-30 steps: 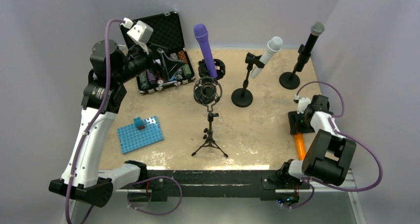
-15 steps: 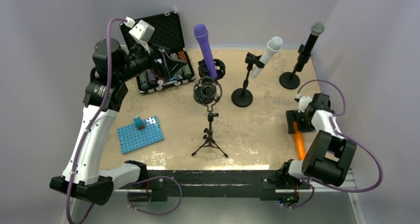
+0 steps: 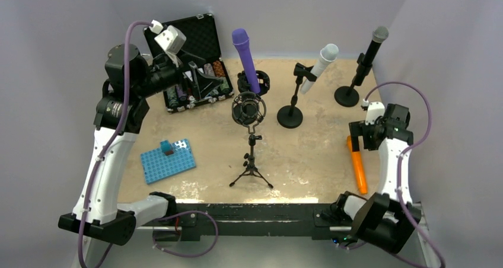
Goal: Remove the microphone from the stand
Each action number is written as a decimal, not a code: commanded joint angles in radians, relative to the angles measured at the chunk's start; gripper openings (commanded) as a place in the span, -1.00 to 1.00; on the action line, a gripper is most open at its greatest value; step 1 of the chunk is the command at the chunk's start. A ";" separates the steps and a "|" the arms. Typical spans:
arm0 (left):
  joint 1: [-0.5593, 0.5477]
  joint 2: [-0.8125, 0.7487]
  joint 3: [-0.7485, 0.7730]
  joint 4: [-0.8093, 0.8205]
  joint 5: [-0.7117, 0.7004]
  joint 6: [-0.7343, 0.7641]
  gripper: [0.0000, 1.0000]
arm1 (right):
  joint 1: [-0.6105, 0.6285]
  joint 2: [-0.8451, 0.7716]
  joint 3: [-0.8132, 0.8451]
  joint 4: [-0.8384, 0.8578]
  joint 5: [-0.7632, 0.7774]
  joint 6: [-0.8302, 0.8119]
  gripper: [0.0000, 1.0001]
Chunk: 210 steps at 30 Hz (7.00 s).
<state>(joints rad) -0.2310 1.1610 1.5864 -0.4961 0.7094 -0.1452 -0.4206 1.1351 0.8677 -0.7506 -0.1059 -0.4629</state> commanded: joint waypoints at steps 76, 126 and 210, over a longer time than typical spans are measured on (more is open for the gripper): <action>-0.068 -0.172 -0.516 -0.566 0.042 0.647 0.43 | 1.163 -0.195 -0.315 1.222 -0.480 0.650 0.38; -0.070 -0.189 -0.532 -0.633 0.054 0.776 0.33 | 0.928 0.150 0.219 0.193 -1.338 -0.499 -0.50; -0.276 -0.070 -1.005 0.628 0.347 0.856 0.14 | 1.074 -0.222 0.098 0.360 -0.611 0.252 0.54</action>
<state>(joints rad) -0.4591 1.0626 0.5350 0.1226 1.0176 0.6262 0.6598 0.8474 1.0283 -0.5335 -0.6292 -0.3031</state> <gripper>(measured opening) 0.585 0.776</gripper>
